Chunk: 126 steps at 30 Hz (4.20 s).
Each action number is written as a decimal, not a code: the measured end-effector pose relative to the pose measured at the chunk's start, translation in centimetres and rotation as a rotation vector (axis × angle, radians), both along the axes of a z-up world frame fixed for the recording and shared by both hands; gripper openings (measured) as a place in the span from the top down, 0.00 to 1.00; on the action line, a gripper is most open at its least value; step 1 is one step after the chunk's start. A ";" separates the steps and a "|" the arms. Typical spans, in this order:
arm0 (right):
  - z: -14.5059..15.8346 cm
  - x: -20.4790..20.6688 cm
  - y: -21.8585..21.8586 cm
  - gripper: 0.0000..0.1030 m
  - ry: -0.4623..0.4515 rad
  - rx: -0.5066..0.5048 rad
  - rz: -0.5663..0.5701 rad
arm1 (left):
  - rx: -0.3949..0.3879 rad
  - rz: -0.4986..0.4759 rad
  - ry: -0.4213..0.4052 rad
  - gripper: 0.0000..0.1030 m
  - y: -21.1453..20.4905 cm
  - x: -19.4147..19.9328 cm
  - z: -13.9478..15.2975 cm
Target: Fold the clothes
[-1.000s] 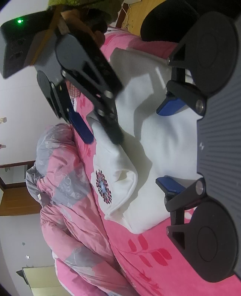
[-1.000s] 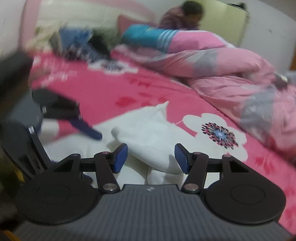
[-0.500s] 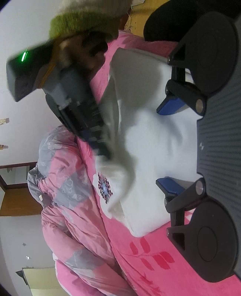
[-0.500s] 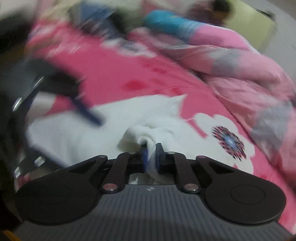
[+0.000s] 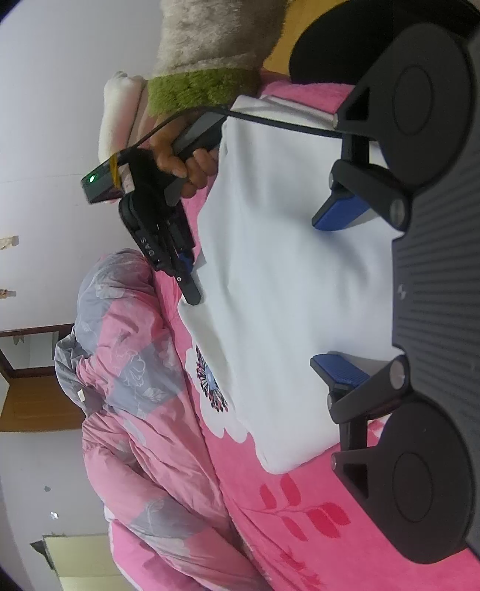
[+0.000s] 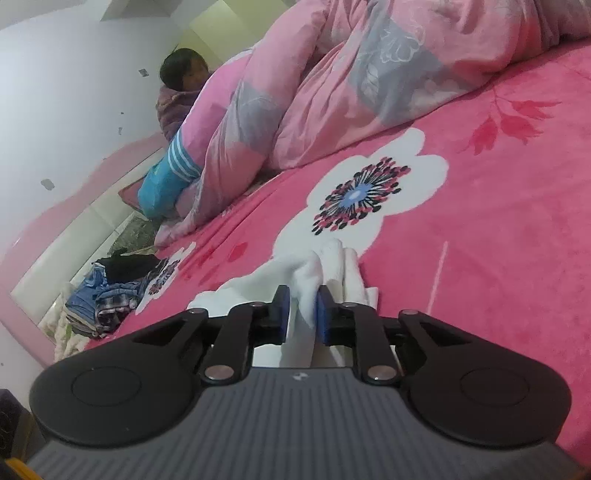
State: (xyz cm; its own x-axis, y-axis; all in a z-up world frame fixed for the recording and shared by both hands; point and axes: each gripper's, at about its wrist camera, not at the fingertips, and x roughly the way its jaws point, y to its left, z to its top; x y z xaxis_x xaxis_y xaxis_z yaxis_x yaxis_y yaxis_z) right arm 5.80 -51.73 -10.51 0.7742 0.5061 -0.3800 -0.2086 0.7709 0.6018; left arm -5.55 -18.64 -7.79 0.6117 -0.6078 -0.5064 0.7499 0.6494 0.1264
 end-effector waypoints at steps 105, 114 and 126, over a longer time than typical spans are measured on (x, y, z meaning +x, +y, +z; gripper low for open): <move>-1.0 -11.5 1.6 0.98 0.058 -0.118 -0.115 | -0.069 0.130 0.274 0.29 4.2 0.0 1.3; 5.2 -10.5 0.7 0.88 0.004 -0.116 -0.176 | -0.183 0.204 0.445 0.29 6.0 3.3 0.1; 2.7 2.1 2.4 0.96 0.050 -0.132 -0.116 | -0.110 0.191 0.394 0.29 5.2 2.3 -0.5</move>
